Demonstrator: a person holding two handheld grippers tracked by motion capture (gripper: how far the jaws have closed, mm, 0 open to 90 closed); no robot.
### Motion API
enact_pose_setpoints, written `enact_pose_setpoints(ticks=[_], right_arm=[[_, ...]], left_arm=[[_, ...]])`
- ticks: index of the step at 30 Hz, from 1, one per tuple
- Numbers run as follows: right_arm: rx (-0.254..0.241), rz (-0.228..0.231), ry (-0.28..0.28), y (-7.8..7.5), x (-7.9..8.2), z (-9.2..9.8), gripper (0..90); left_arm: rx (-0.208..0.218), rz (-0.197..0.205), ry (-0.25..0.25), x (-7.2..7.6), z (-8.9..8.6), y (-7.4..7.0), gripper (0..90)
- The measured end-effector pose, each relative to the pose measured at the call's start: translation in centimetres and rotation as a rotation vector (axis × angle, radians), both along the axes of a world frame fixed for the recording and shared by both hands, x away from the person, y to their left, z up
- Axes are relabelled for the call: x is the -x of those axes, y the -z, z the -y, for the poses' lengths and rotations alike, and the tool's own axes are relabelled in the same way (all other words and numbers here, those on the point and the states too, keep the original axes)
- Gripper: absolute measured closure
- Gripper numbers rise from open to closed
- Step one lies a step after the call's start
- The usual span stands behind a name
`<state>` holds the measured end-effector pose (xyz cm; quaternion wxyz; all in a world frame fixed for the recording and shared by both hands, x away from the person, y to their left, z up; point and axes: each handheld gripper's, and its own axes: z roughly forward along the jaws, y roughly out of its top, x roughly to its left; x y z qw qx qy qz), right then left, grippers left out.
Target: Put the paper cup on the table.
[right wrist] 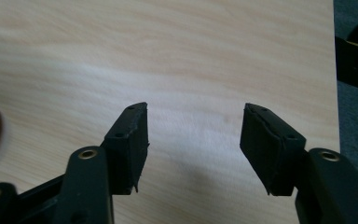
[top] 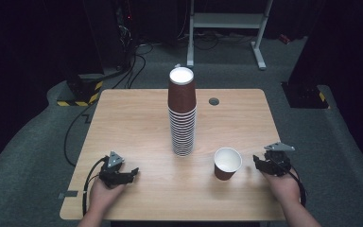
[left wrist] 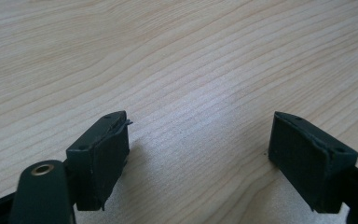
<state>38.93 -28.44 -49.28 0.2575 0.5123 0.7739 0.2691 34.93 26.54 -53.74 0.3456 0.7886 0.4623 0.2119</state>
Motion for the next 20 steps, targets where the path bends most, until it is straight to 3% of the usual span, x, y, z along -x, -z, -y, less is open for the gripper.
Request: enact_pose_setpoints(ticks=[5, 7, 10, 12, 20], right_arm=[[-0.004, -0.018, 0.024, 2.7, 0.6, 0.6, 32.1], [-0.041, 0.025, 0.036, 3.4, 1.0, 0.9, 31.1], [-0.083, 0.041, 0.047, 3.7, 1.2, 1.2, 30.7], [-0.113, 0.022, 0.057, 3.8, 1.2, 1.4, 28.8], [-0.115, 0.015, 0.066, 3.8, 1.4, 1.2, 24.9]], left_arm=[[-0.002, 0.001, 0.001, 0.0, 0.0, 0.0, 20.8], [0.004, -0.006, 0.002, 0.0, 0.0, 0.0, 20.9], [0.002, -0.002, 0.000, 0.0, 0.0, 0.0, 20.8], [0.001, -0.001, 0.000, 0.0, 0.0, 0.0, 20.9], [0.004, -0.005, 0.001, 0.0, 0.0, 0.0, 20.9]])
